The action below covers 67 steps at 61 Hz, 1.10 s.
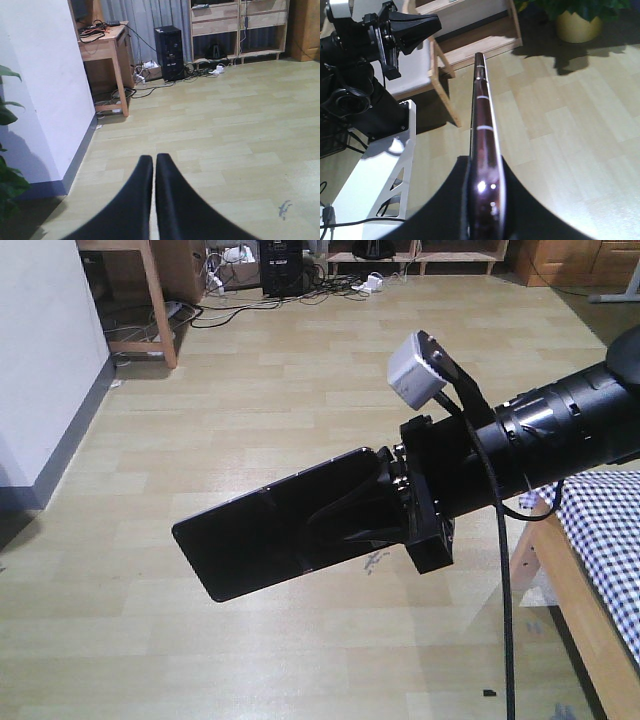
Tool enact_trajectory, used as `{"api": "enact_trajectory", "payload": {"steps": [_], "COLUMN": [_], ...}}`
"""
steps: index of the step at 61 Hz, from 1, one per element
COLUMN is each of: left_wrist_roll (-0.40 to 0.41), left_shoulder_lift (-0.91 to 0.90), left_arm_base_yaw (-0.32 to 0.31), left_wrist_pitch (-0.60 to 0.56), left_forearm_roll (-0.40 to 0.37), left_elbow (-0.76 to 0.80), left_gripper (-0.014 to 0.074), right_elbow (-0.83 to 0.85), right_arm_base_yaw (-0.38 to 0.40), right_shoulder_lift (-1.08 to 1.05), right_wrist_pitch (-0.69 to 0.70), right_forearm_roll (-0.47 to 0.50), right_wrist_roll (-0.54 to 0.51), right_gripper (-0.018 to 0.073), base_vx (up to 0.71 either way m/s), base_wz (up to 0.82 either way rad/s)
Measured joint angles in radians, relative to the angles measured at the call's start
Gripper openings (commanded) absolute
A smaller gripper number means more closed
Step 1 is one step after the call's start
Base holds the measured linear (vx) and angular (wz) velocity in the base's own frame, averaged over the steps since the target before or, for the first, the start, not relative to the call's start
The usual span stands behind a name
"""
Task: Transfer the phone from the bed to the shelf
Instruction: 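Hold the phone in the right gripper while the base turns away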
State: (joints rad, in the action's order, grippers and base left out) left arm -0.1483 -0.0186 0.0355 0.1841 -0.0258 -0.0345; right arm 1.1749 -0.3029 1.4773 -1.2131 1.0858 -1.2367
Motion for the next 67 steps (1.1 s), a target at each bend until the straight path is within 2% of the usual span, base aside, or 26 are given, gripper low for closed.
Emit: {"api": "enact_trajectory", "payload": {"steps": [67], "left_wrist_roll": [0.0], "left_shoulder_lift": [0.0], "left_arm_base_yaw": [0.0], "left_wrist_pitch": [0.0], "left_forearm_roll": [0.0], "left_elbow": [0.0], "left_gripper": [0.0001], "right_elbow": [0.0], "right_arm_base_yaw": [0.0], "right_shoulder_lift": [0.0], "right_wrist_pitch": [0.001], "right_forearm_roll": [0.0], "right_wrist_roll": [0.0], "right_gripper": [-0.0002], "base_vx": [0.35], "base_wz": [-0.05]}}
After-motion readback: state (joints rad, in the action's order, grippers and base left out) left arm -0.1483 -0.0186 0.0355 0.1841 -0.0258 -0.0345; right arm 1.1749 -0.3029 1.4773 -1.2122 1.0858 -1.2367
